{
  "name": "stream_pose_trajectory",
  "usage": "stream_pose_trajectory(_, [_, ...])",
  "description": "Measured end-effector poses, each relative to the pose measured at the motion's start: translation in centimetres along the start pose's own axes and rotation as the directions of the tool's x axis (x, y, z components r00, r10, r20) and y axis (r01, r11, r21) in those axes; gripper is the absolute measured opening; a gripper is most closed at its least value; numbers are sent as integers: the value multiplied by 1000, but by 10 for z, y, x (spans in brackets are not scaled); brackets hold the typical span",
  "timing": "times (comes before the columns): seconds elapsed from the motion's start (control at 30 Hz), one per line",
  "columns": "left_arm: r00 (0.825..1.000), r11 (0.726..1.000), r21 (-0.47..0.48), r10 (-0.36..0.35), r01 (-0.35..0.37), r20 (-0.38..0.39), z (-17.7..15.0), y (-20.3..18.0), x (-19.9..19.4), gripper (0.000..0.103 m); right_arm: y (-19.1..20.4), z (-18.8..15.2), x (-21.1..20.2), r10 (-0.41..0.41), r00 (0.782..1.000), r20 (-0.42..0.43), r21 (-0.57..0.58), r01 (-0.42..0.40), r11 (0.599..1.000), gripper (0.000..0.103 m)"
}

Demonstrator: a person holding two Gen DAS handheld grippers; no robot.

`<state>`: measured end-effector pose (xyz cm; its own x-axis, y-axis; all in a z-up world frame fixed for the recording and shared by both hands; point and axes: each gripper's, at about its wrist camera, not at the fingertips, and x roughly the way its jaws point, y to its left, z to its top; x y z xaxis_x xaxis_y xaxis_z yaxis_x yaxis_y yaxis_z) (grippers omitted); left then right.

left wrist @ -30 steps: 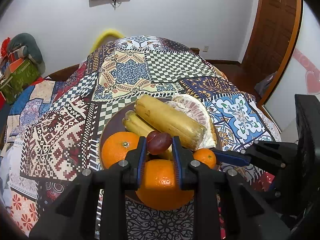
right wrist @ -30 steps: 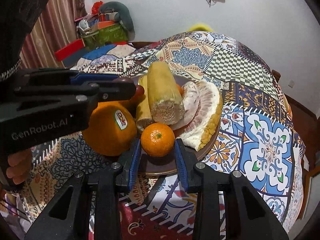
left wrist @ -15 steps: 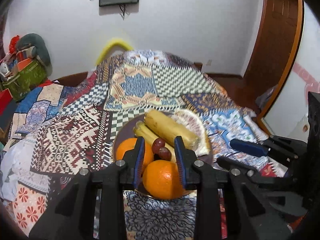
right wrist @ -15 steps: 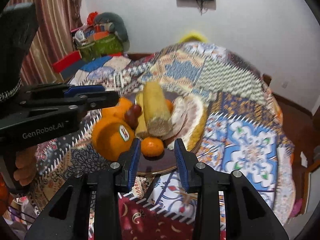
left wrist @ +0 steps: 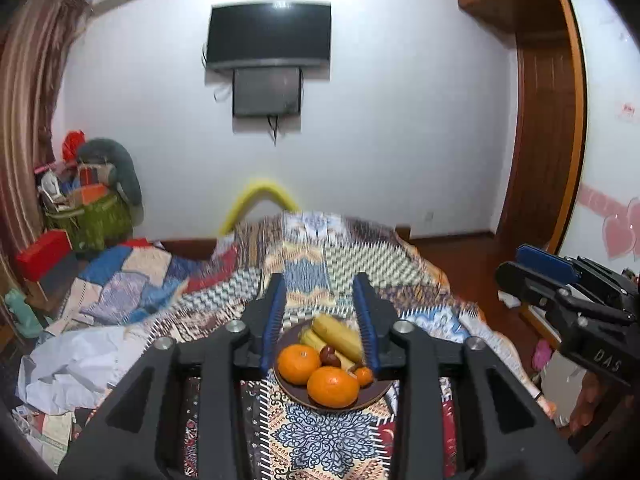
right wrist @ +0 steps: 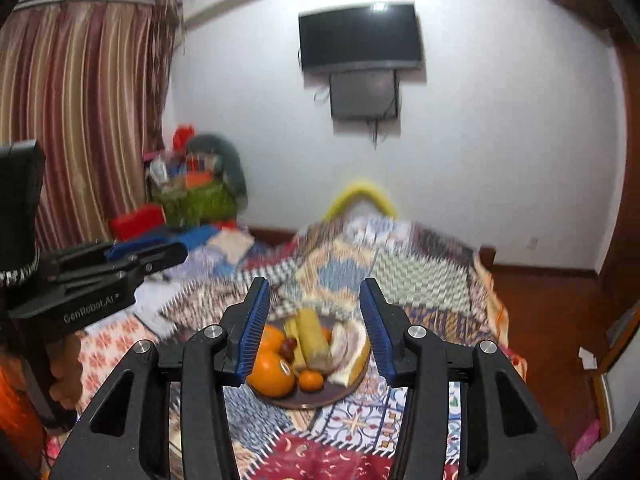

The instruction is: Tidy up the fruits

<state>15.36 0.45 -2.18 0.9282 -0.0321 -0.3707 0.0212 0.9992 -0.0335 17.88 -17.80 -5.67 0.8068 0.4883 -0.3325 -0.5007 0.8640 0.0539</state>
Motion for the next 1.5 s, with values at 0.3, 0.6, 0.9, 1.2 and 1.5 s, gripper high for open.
stream_pose_trajectory(0.3, [985,999,7,36,-37,171,8,-7,-74,64,24,15,-61,-35,983,178,27,31,999,66])
stream_pose_trajectory(0.6, [976,999,2,48,-50,215,4,-8,-102,93,45,14,-82,-131,951,280,15,132,991,97])
stream_pose_trajectory(0.9, [971,998,9,54,-58,232,2,-11,-113,103,48,11,-86,-179,940,291,33,177,984,103])
stream_pose_trajectory(1.2, [971,998,2,61,-63,232,-1,-12,-113,103,48,4,-97,-183,941,283,33,181,983,103])
stream_pose_trajectory(1.5, [971,998,7,65,-68,229,-3,-13,-108,103,45,2,-98,-183,945,272,47,178,983,103])
